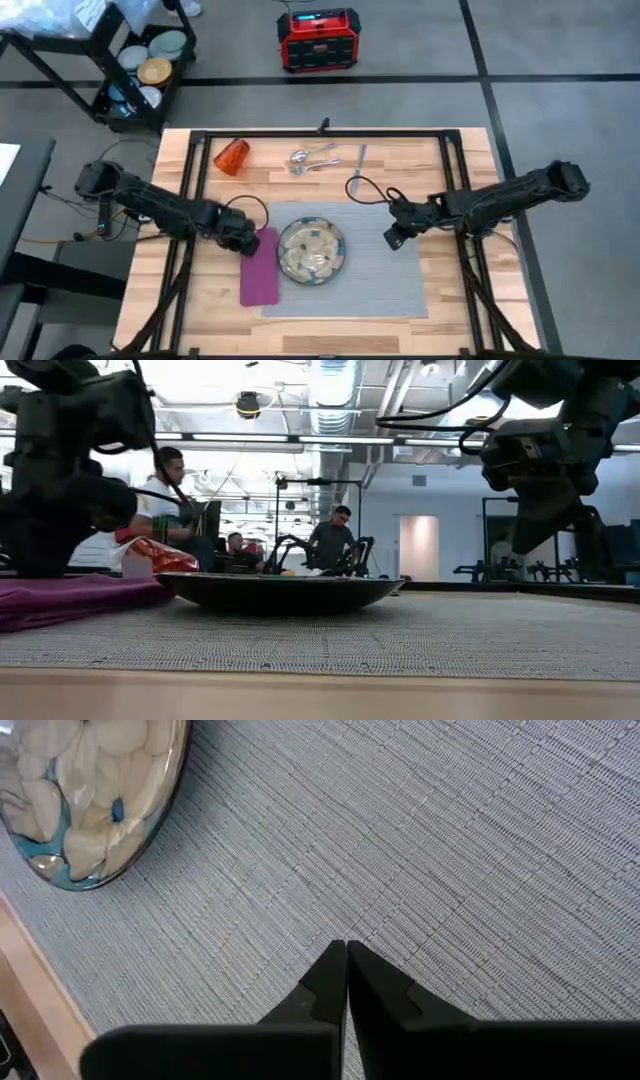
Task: Set table place
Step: Adjust the pink table napkin beside the gray table mat
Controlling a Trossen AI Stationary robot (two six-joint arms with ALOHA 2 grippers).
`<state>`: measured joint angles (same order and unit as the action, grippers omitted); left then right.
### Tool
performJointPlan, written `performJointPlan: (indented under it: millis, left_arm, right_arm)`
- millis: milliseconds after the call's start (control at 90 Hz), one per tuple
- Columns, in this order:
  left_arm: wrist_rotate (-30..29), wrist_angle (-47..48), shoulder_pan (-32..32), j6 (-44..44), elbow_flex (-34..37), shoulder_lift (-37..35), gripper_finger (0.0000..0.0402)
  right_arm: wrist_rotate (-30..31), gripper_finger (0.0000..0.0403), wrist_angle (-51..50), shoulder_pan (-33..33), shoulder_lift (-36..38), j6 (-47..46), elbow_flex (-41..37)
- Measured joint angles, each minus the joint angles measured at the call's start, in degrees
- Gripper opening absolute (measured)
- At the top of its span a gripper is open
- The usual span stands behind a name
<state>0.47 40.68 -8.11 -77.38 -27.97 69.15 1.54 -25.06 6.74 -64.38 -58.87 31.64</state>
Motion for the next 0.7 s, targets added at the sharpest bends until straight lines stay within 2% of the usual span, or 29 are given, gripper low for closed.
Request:
performJointPlan:
  millis: [144,311,511,700]
  left_arm:
    - [-5.85,3.46,-0.23,-1.47,-2.14,-2.6,0.0]
    - [-9.34,6.22,-4.26,-7.14,-7.61,-4.55,0.0]
    - [-10.41,0.13,-15.8,-14.78,-12.49,-1.09,0.0]
    - [-10.28,5.42,-25.39,-21.92,-16.94,6.37,0.0]
  right_arm:
    - [0.0,0.0,0.22,0.85,0.0,-0.46,0.0]
    - [-0.04,0.0,0.24,1.61,0.0,-1.1,0.0]
    - [-0.11,0.0,0.21,2.32,0.0,-1.27,0.0]
    - [-0.1,0.0,0.18,2.21,0.0,-0.58,0.0]
